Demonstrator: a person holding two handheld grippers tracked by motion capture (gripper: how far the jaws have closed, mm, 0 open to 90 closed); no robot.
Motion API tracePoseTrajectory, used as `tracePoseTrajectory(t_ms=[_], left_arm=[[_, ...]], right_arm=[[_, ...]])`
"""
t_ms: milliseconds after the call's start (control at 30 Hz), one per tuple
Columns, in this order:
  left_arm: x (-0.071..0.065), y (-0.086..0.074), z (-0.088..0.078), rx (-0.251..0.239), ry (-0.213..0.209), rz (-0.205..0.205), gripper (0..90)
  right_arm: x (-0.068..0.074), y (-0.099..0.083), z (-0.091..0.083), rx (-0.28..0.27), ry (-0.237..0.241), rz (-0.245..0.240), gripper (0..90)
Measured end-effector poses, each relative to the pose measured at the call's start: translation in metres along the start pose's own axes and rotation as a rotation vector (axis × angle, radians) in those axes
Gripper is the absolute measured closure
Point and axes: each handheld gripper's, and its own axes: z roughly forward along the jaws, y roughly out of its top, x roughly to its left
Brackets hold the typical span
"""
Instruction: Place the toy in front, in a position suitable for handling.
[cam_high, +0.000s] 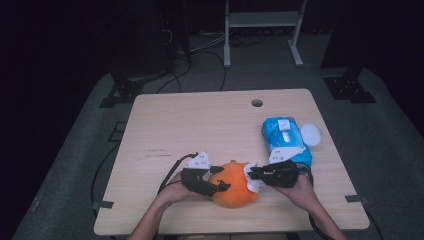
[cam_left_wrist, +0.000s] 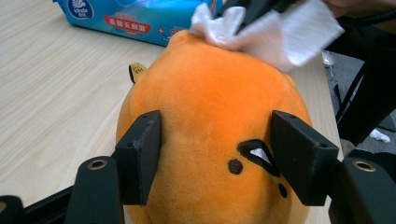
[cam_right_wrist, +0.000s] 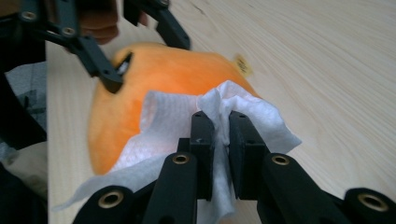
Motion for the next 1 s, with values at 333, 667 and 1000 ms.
tracePoseTrajectory(t_ms=[333,667,1000], left_arm=[[0.001,0.000,0.000,-0.001,-0.014,-0.012,32.2],[-0.007,0.006,0.000,0.007,-0.028,0.018,35.1],[-0.009,0.005,0.001,0.022,-0.035,0.049,36.4]], right_arm=[[0.014,0.008,0.004,-0.007,0.008,-0.044,80.3],[0.012,0.010,-0.002,-0.011,0.030,-0.047,80.3],[0.002,0.006,-0.004,0.007,-0.008,-0.004,80.4]])
